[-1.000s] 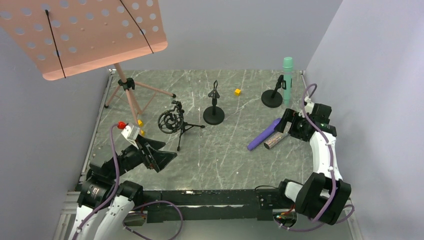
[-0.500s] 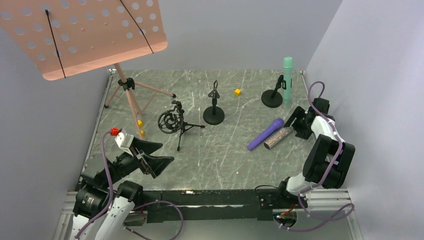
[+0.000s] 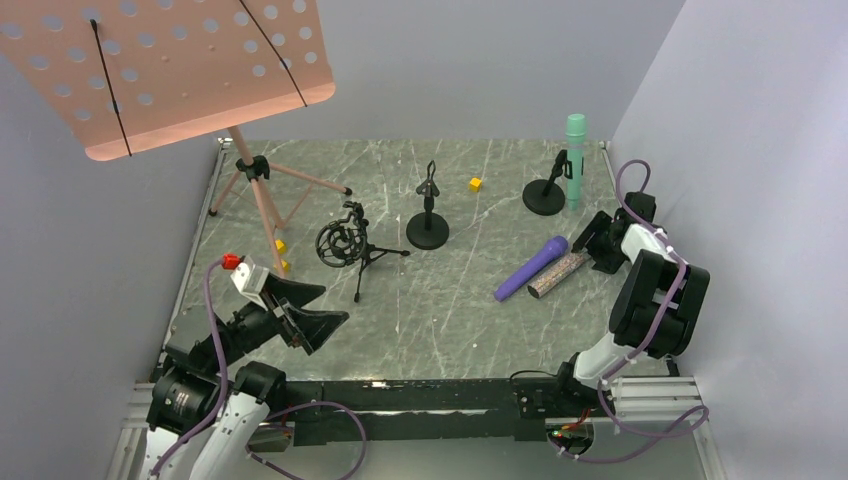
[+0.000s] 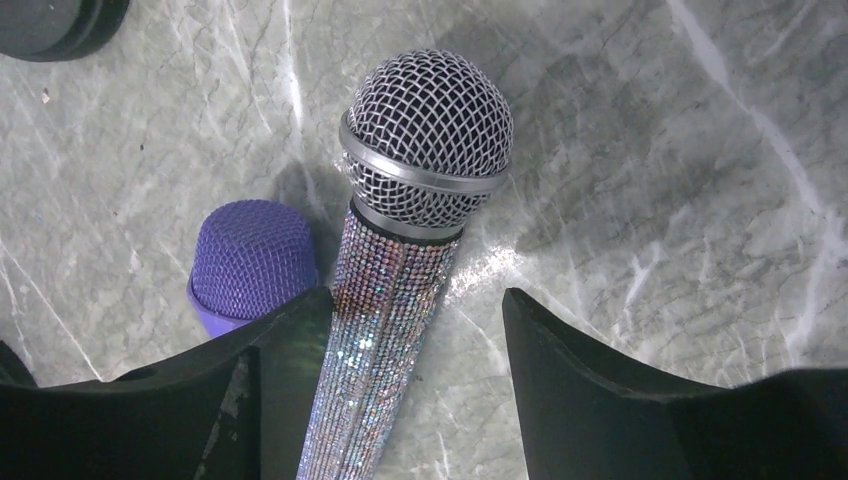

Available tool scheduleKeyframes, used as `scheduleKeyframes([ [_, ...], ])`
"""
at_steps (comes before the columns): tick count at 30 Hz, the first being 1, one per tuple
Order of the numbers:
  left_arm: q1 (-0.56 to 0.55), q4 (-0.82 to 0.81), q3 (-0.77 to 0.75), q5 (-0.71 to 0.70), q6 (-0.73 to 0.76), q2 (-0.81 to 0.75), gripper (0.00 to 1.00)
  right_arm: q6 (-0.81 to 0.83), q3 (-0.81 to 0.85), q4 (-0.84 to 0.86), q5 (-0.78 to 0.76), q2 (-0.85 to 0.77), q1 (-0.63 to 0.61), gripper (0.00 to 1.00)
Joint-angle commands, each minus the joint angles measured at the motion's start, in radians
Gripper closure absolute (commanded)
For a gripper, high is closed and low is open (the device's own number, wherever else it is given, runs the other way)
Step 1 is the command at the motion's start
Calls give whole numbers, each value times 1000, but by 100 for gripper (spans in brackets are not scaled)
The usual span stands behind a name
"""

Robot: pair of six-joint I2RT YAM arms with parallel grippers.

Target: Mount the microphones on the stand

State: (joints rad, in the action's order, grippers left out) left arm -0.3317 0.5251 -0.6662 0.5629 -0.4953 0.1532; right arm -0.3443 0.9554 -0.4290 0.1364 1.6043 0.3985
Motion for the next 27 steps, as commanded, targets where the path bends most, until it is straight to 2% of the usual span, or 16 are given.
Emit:
scheduleKeyframes([
  [1, -3, -37, -26, 12, -11, 27, 1, -22, 48, 29, -57, 28, 2, 33],
  [9, -2, -35, -33, 14, -5, 26, 1, -1, 71, 16, -113, 72, -32, 36],
  [15, -3, -40, -28, 23, -8, 17, 1, 3, 88, -8, -120, 116, -38, 31],
  [18, -2, -43, -36, 35, -6, 20, 1, -3, 86, -7, -111, 121, -37, 32],
  [21, -3, -47, -44, 44, -8, 20, 1, -2, 64, 14, -114, 87, -33, 38],
  [27, -3, -85, -46, 77, -32, 22, 1, -5, 19, 60, -47, -24, 12, 62],
])
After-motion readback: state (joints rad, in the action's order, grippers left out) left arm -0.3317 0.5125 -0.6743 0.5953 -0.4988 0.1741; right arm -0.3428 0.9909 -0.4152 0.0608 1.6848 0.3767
